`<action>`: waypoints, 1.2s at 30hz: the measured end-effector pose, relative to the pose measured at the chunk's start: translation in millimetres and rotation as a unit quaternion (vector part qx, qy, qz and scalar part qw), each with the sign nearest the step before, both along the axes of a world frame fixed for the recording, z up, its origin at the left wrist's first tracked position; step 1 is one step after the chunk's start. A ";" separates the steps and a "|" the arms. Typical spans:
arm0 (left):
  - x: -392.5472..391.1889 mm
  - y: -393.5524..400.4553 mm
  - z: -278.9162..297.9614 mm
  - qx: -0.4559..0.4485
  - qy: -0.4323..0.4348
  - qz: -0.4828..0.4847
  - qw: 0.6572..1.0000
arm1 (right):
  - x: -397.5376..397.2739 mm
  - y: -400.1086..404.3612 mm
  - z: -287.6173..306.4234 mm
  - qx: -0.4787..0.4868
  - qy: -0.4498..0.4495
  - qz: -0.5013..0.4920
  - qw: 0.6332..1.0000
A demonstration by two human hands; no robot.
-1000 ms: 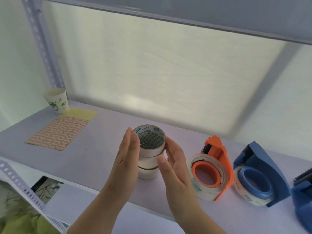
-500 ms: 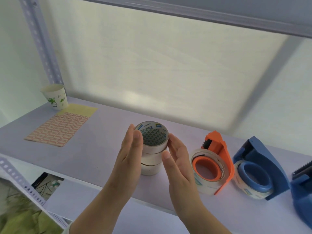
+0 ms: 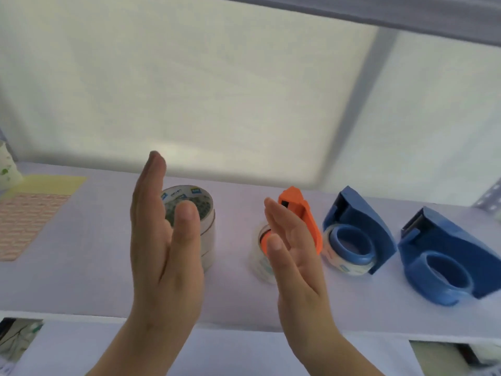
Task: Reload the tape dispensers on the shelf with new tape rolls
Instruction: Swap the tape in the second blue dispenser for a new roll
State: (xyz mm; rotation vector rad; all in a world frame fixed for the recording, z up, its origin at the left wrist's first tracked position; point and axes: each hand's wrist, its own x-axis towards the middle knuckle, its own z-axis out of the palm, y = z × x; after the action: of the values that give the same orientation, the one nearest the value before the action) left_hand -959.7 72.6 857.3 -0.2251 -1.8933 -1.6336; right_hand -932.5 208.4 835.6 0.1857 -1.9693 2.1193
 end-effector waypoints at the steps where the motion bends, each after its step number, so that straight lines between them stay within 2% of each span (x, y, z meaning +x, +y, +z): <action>1: 2.6 10.5 1.2 0.005 0.013 -0.021 1.000 | 3.5 11.0 2.6 -0.008 0.020 -0.020 1.000; 4: 8.0 50.9 2.8 0.059 -0.006 -0.086 0.995 | 15.5 53.8 9.7 -0.057 0.055 -0.091 0.993; 9: 21.7 129.6 -6.0 0.079 -0.072 -0.171 0.979 | 35.4 136.5 12.9 -0.038 0.088 -0.209 0.973; 12: 18.2 191.4 4.4 0.130 -0.168 -0.192 0.958 | 47.1 191.1 8.1 -0.011 0.065 -0.248 0.966; 15: 27.9 260.0 11.7 0.066 -0.201 -0.220 0.952 | 59.2 255.4 5.8 -0.003 0.081 -0.283 0.956; 17: 47.3 302.8 -0.2 0.079 -0.206 -0.235 0.947 | 65.7 302.7 3.4 0.020 0.079 -0.319 0.944; 19: 68.4 341.3 -9.4 0.056 -0.168 -0.293 0.940 | 69.9 349.4 -0.3 0.037 0.079 -0.360 0.929; 21: 86.1 378.0 -17.8 0.069 -0.185 -0.340 0.919 | 71.8 391.1 -3.7 0.074 0.069 -0.392 0.914; 24: 98.9 424.4 -24.1 0.014 -0.207 -0.377 0.903 | 71.2 437.1 -9.9 0.162 0.000 -0.385 0.909; 28: 85.7 467.9 -34.8 0.018 -0.343 -0.397 0.851 | 70.1 466.4 -22.5 0.268 -0.091 -0.362 0.888; 31: 74.4 483.6 -41.5 0.049 -0.402 -0.385 0.829 | 68.2 479.1 -24.9 0.288 -0.138 -0.353 0.880; 34: 68.2 488.2 -43.9 0.055 -0.412 -0.405 0.815 | 65.7 486.1 -27.6 0.256 -0.197 -0.325 0.889; 36: 64.4 489.0 -43.6 0.038 -0.409 -0.434 0.802 | 65.0 487.4 -31.3 0.251 -0.198 -0.318 0.893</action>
State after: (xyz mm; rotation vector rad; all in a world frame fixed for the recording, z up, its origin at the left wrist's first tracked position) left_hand -895.2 561.6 813.7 -0.4575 -2.5437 -2.7469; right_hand -867.5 695.8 804.3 -0.7608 -2.3288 1.2718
